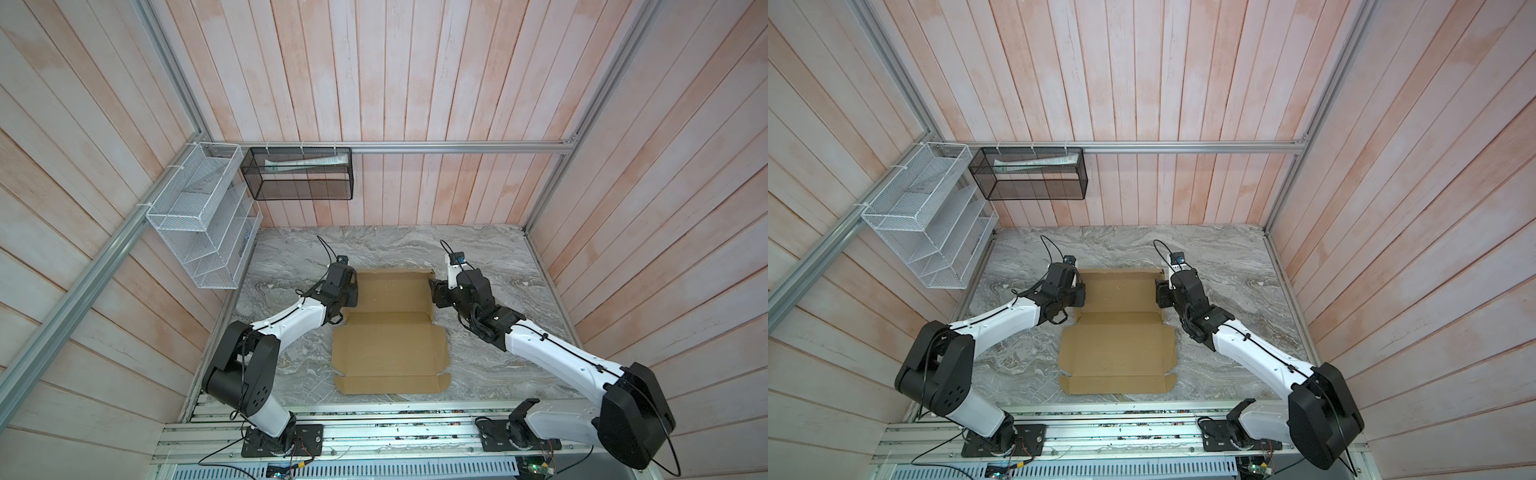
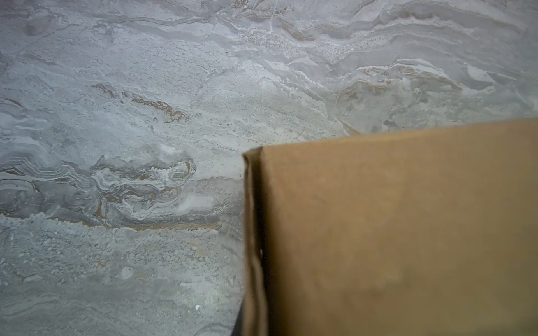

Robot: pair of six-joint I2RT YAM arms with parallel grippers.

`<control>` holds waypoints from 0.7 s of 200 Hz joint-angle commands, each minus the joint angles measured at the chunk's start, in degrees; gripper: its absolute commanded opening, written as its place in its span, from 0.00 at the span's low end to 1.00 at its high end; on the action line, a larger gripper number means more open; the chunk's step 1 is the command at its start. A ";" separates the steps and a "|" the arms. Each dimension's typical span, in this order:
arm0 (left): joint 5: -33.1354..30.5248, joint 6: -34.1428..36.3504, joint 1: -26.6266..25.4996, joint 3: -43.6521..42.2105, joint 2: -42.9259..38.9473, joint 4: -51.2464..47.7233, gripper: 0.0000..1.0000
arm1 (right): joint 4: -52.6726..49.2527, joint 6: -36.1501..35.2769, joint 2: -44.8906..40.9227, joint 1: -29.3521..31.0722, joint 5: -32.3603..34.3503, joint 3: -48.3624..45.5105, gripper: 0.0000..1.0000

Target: Fold the paper box

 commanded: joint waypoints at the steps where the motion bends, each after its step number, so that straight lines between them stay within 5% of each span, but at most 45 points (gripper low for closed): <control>1: 2.21 0.80 0.32 3.14 2.39 -4.00 0.00 | -3.33 -0.41 0.81 -1.12 -2.94 3.27 0.61; 140: 6.55 5.69 3.62 19.10 14.94 -19.99 0.00 | -5.06 -1.82 7.34 -2.67 -11.09 10.37 0.61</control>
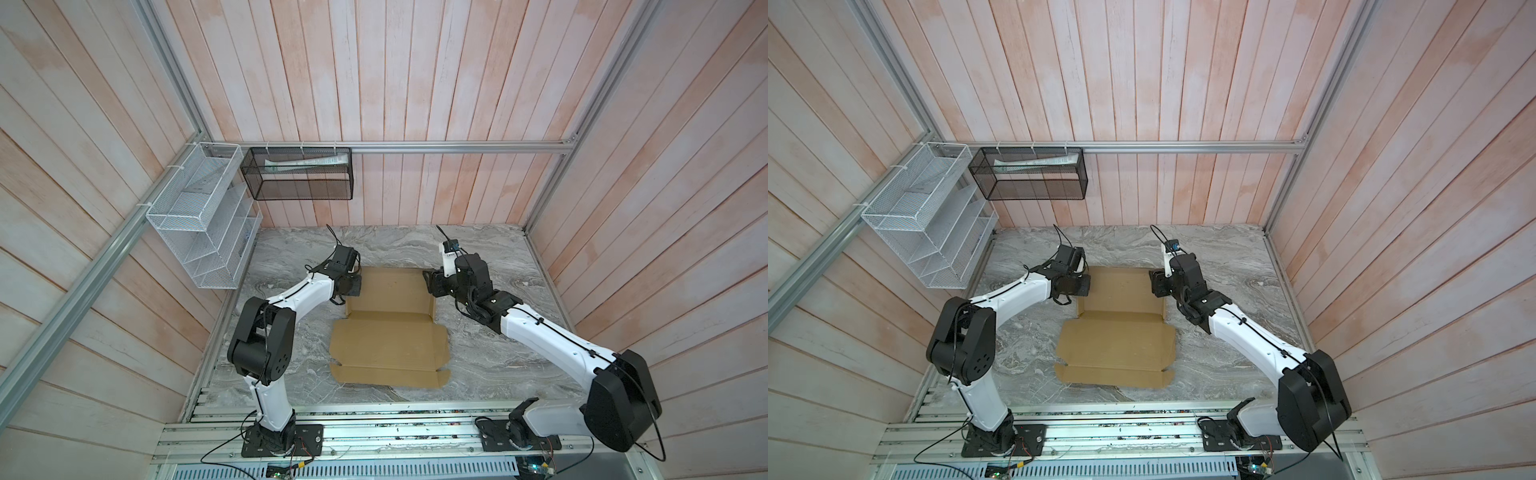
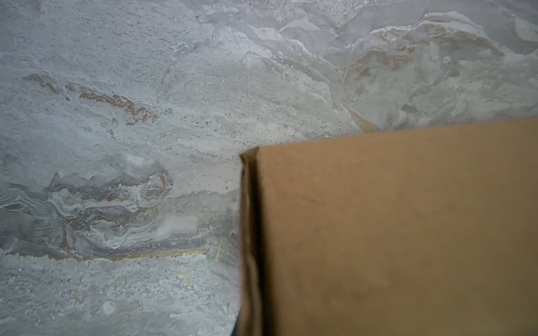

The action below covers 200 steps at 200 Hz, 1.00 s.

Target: Fold the paper box

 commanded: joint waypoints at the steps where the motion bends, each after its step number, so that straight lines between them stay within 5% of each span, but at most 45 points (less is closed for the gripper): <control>1: 0.69 2.13 0.71 1.72 2.56 -4.77 0.00 | -1.01 -0.92 1.45 -0.36 -2.57 2.03 0.61; 75: 1.39 2.93 1.17 5.86 6.93 -6.47 0.00 | -1.54 0.22 7.80 -0.32 -8.43 4.96 0.57; 137: 1.41 2.84 1.27 6.24 8.37 -5.74 0.00 | -0.13 1.19 14.64 -0.05 -13.20 7.60 0.31; 200: 1.52 2.75 1.43 5.98 8.62 -5.32 0.00 | 0.24 1.14 21.53 0.72 -14.55 11.28 0.24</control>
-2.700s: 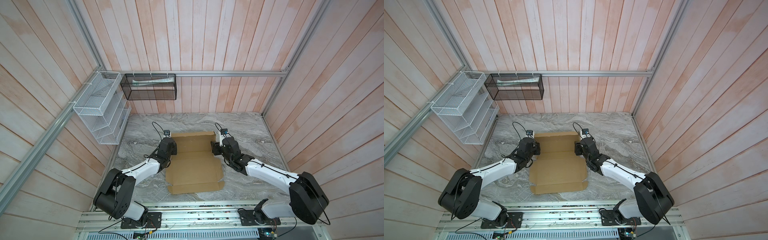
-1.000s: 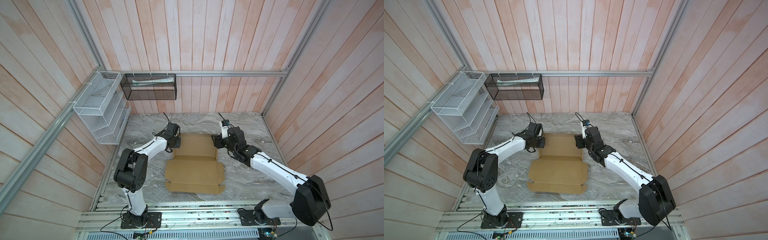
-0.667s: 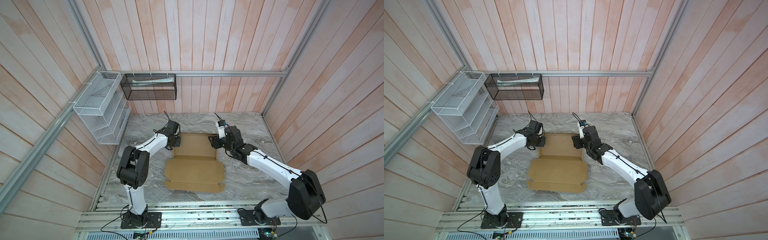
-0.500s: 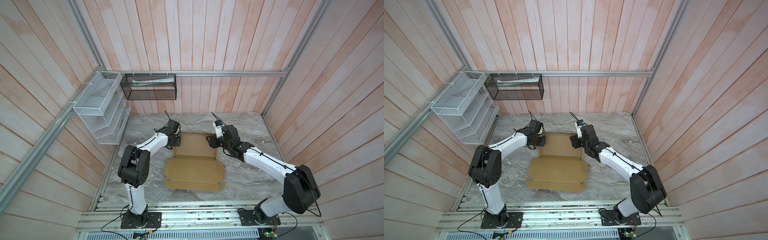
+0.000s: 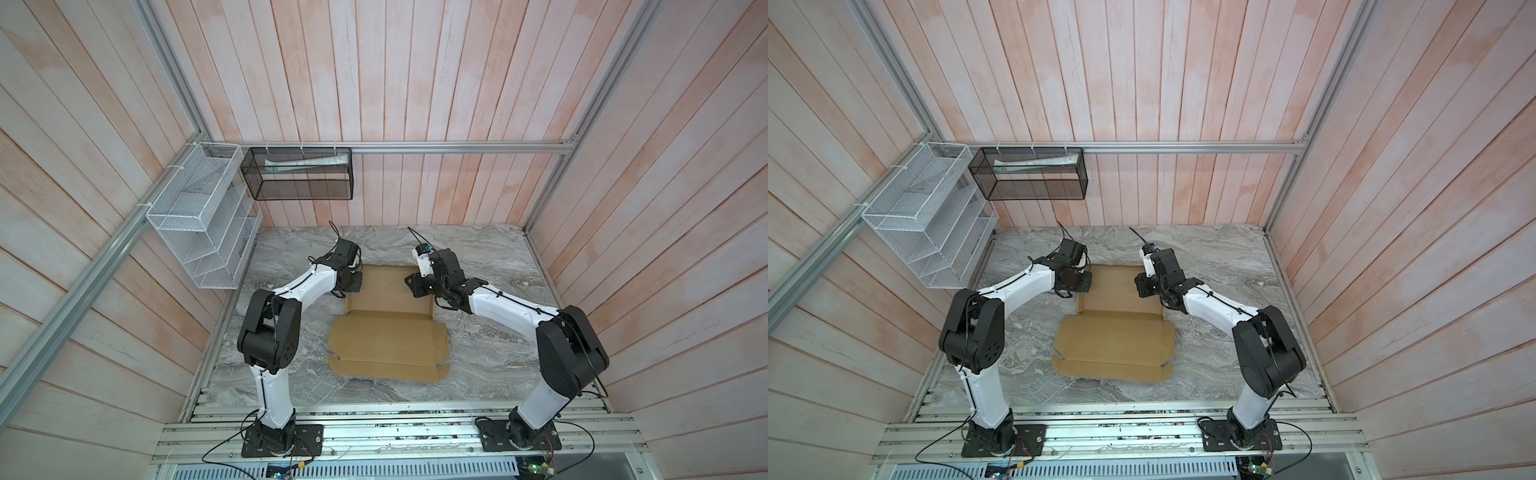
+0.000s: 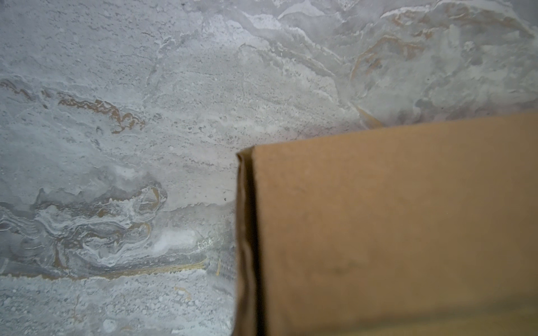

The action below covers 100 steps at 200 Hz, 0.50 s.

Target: Fold the paper box

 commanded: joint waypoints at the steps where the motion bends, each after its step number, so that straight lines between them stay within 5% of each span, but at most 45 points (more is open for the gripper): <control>1: -0.05 0.85 0.50 -0.84 3.47 -0.12 0.00 | 0.15 0.07 2.23 0.53 -1.37 2.42 0.24; 100: 0.46 1.02 0.57 -0.14 3.60 -0.29 0.01 | 0.67 0.61 9.99 0.71 -2.30 5.57 0.20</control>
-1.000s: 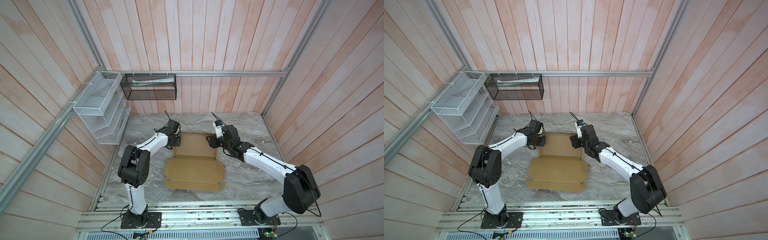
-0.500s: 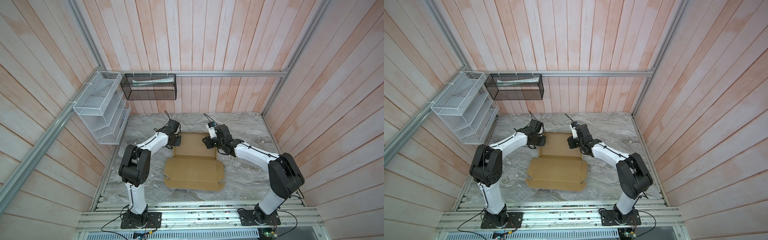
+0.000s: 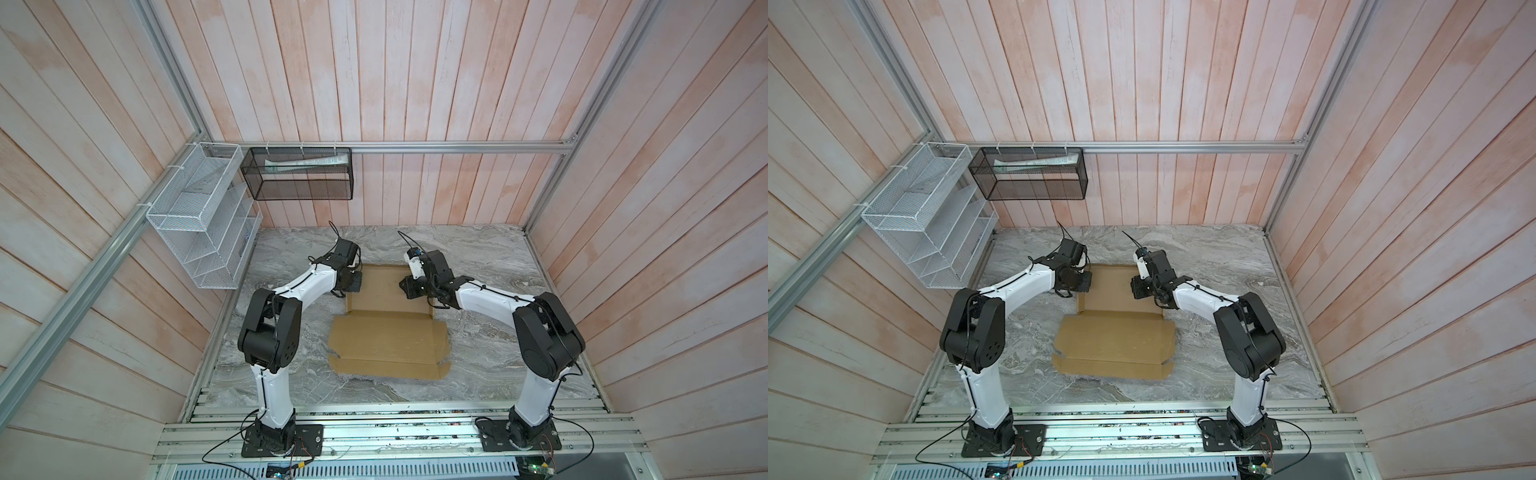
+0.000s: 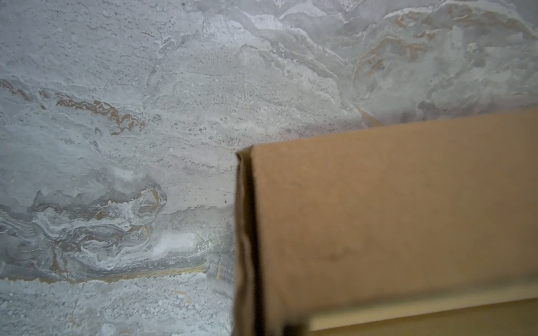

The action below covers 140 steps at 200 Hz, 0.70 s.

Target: Fold the paper box

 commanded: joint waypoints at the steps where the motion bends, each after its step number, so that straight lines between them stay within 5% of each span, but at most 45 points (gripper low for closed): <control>1: 0.26 1.00 0.36 -0.38 3.13 -0.47 0.01 | 0.32 0.53 1.85 0.41 -0.70 1.99 0.20; 140: -0.18 0.66 0.45 -0.73 1.96 -0.24 0.18 | -0.30 1.01 9.14 0.43 -2.28 5.99 0.16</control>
